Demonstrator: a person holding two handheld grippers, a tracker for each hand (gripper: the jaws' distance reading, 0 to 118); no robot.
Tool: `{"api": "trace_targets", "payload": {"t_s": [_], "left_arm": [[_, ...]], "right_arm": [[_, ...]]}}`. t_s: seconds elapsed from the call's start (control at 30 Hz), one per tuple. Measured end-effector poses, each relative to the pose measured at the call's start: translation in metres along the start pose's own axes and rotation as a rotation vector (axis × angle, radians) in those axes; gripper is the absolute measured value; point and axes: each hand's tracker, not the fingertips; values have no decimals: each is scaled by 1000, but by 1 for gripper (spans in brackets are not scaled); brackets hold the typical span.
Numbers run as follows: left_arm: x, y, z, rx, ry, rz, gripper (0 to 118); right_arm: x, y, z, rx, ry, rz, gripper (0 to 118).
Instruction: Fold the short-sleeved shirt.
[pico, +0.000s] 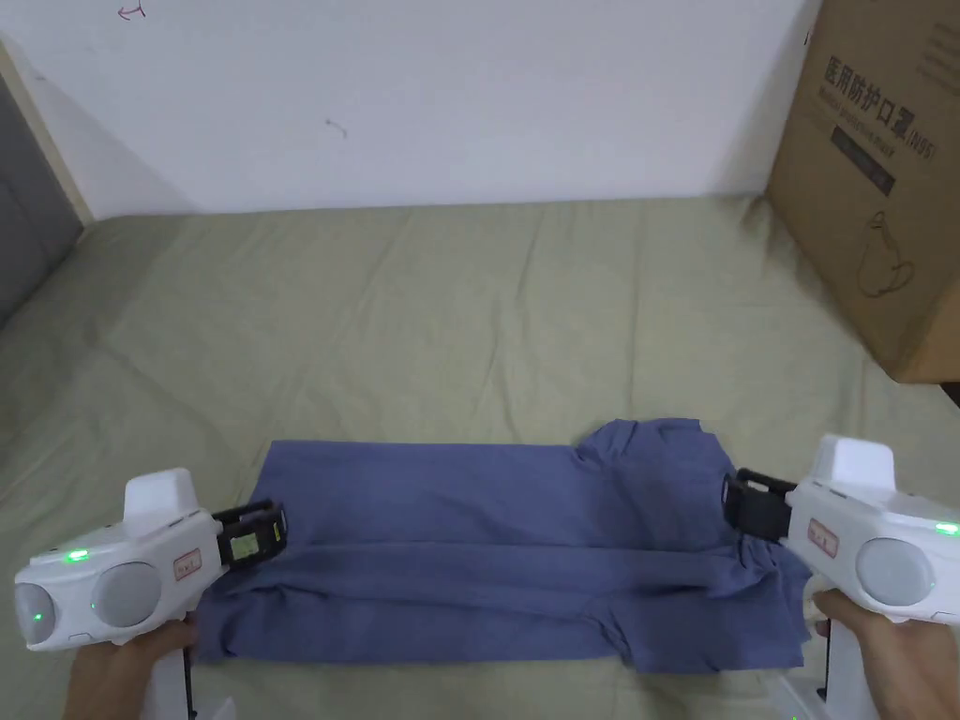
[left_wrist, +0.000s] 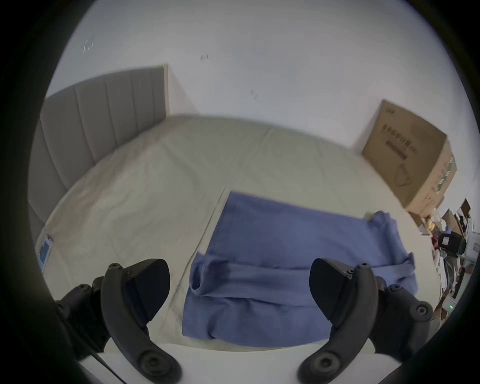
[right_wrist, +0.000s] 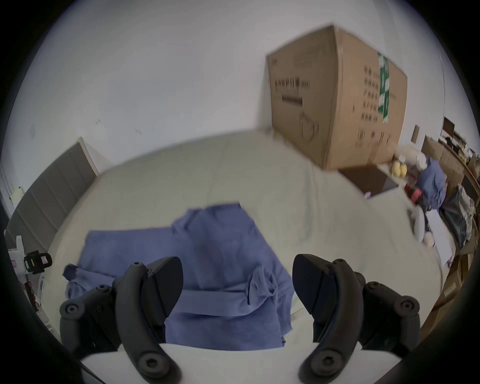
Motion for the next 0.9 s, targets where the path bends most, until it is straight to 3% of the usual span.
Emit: {"api": "trace_targets", "payload": {"t_s": [0.2, 0.27, 0.33, 0.4, 0.43, 0.5, 0.53, 0.57, 0.6, 0.9], "left_arm": [[20, 1, 81, 233, -12, -32, 110], [30, -2, 105, 296, -17, -44, 103], [35, -9, 123, 355, -18, -70, 86], [39, -20, 135, 400, -6, -114, 84], [41, -24, 139, 406, -1, -118, 76], [48, -35, 146, 417, 2, -132, 52], [50, -39, 148, 419, 4, -135, 25], [51, -44, 150, 419, 8, -141, 7], [53, -49, 152, 422, 24, -148, 1], [53, -51, 143, 338, 4, -152, 0]], "right_arm": [[-6, 8, 90, 215, 10, 119, 91], [-6, 3, 112, 274, -9, 151, 90], [-8, -4, 131, 321, -27, 171, 86], [-5, -13, 140, 355, -56, 186, 85], [-5, -17, 144, 362, -68, 190, 81], [-4, -25, 151, 375, -74, 198, 65], [-2, -28, 150, 373, -72, 202, 45], [-1, -31, 150, 370, -70, 204, 23], [-1, -35, 150, 373, -73, 199, 1], [4, -39, 142, 348, -38, 166, 0]]}}
